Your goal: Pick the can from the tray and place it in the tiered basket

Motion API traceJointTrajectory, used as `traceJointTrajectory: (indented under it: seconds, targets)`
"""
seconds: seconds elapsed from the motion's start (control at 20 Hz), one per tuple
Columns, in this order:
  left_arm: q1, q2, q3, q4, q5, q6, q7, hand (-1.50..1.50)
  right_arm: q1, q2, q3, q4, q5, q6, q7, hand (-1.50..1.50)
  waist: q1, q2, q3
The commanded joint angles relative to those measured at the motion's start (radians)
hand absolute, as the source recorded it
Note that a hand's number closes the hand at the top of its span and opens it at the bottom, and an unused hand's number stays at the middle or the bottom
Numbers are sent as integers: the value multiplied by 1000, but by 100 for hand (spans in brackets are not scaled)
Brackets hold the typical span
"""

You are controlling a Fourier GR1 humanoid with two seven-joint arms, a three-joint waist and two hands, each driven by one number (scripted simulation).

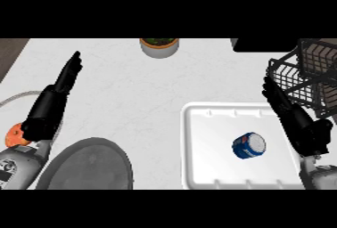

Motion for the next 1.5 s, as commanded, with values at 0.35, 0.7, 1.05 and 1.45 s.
traceJointTrajectory:
  seconds: [0.35,0.7,1.05,1.45]
  targets:
    - [149,21,108,99,30,74,51,0,301,95,-345,97,104,-509,68,150,-92,45,13]
    - [187,10,121,138,41,51,11,0,564,376,-279,-247,274,-877,65,-150,-31,12,18]
    - [167,-15,85,134,19,36,13,0,767,169,-104,-451,469,-641,452,-150,27,31,16]
    - [112,-34,88,160,21,7,23,0,634,-37,-136,-675,565,-374,1018,-150,50,32,20]
